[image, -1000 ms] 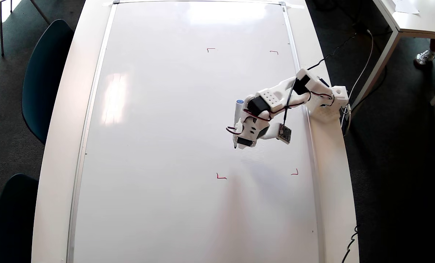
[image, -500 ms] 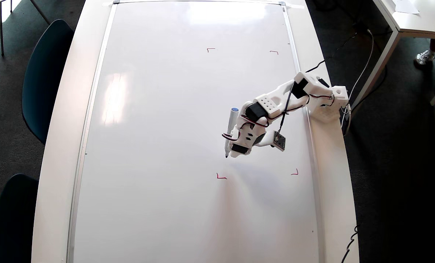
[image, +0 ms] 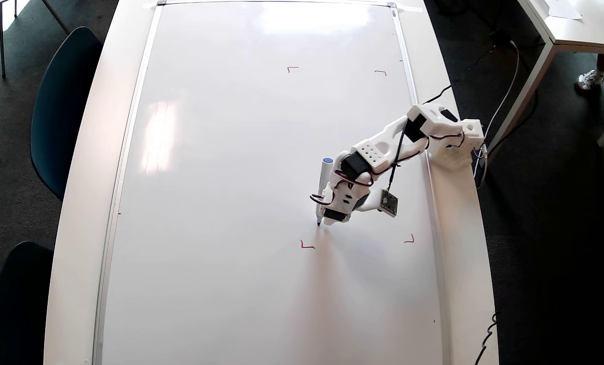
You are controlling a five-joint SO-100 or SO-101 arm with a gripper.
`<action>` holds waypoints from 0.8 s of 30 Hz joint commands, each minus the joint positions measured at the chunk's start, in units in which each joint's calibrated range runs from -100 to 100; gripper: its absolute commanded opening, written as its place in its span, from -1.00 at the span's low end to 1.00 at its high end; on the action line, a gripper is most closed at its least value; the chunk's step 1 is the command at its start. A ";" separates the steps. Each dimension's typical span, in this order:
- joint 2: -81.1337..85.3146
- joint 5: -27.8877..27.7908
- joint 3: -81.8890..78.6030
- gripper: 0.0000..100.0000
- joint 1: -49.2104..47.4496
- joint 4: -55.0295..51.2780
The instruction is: Draw on a whiteboard a robot head using a pen attached to the gripper
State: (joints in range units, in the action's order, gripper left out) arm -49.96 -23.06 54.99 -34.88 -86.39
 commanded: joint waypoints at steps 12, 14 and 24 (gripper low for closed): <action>7.69 0.16 -10.94 -0.98 -1.85 -6.66; 12.16 0.10 -19.21 -0.98 -1.77 -4.05; 28.68 0.32 -47.63 -0.98 -3.69 5.42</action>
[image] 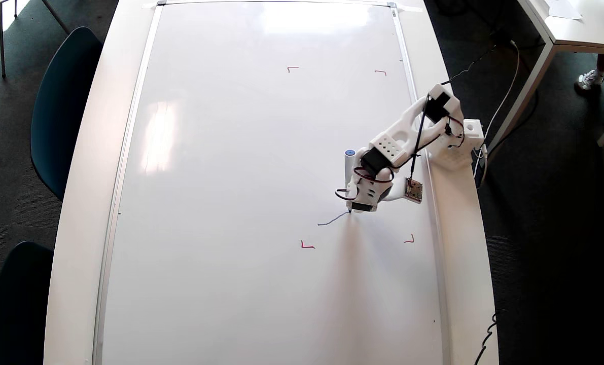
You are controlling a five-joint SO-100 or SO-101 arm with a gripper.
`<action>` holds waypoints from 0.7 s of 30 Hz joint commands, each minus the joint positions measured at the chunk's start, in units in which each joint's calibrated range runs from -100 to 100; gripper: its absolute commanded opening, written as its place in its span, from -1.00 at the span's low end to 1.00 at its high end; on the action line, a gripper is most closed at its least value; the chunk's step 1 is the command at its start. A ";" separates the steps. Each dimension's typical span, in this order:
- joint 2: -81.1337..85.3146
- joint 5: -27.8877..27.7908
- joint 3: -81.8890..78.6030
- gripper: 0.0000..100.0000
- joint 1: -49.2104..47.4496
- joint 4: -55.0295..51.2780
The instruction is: Draw on a whiteboard a robot head using a pen attached to the gripper
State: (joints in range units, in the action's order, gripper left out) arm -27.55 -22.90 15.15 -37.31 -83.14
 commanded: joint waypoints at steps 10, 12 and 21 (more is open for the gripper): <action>15.62 0.32 -22.15 -0.98 -4.58 4.51; 18.15 0.32 -26.96 -0.98 -5.24 5.73; 26.66 0.32 -37.50 -0.98 -6.79 7.38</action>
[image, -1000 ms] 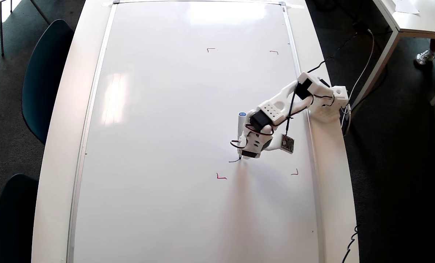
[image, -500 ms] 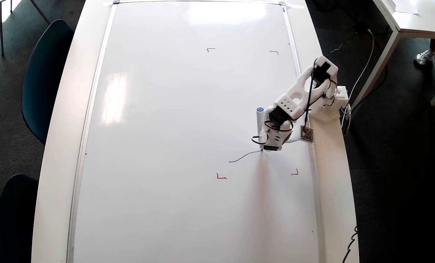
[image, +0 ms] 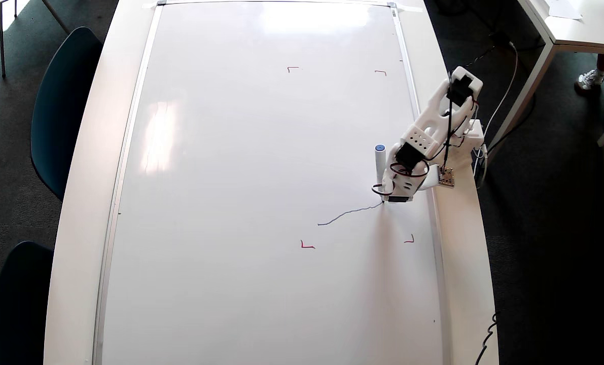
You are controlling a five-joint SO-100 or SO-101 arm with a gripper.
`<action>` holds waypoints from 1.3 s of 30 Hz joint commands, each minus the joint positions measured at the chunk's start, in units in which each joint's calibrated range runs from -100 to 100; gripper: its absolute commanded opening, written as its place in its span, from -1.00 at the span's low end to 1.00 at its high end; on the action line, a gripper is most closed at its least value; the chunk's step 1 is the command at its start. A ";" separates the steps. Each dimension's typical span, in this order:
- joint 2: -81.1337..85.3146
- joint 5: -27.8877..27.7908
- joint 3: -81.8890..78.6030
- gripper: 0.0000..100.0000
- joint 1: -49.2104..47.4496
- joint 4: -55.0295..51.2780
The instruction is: Draw on a whiteboard a robot head using a pen attached to the gripper
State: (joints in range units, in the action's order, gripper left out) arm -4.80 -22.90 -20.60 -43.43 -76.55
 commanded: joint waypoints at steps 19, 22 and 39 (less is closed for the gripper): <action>5.01 0.10 -7.74 -0.98 3.23 0.70; 5.01 -0.11 -7.74 -0.98 5.45 0.70; 18.83 -6.60 -24.45 -0.98 19.53 0.70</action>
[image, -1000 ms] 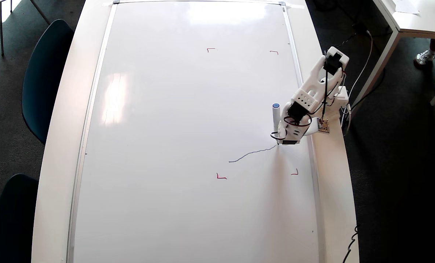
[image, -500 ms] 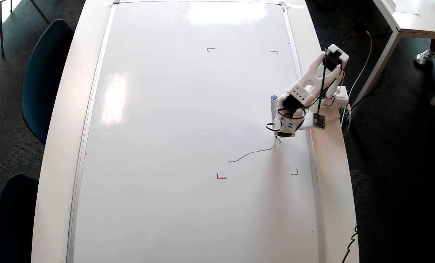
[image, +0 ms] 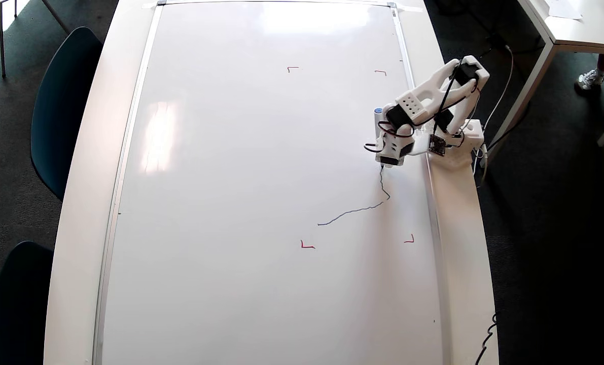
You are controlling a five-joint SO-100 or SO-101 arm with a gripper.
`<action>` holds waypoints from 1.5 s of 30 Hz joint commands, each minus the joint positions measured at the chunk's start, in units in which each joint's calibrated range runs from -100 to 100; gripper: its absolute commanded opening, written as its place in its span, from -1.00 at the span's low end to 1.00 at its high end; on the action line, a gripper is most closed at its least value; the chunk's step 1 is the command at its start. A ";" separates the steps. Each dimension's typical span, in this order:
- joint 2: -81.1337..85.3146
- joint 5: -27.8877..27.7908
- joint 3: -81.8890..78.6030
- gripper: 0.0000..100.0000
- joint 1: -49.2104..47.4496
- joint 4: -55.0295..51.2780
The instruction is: Draw on a whiteboard a robot head using a pen attached to the gripper
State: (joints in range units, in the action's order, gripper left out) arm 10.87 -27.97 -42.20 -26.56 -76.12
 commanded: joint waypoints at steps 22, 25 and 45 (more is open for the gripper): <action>9.74 -13.03 -9.30 -0.98 27.00 0.19; 9.74 -14.41 -9.30 -0.98 30.02 0.10; 8.98 -20.05 -6.85 -0.99 40.05 3.40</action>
State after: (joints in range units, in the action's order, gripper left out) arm 19.88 -47.81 -50.91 13.66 -75.44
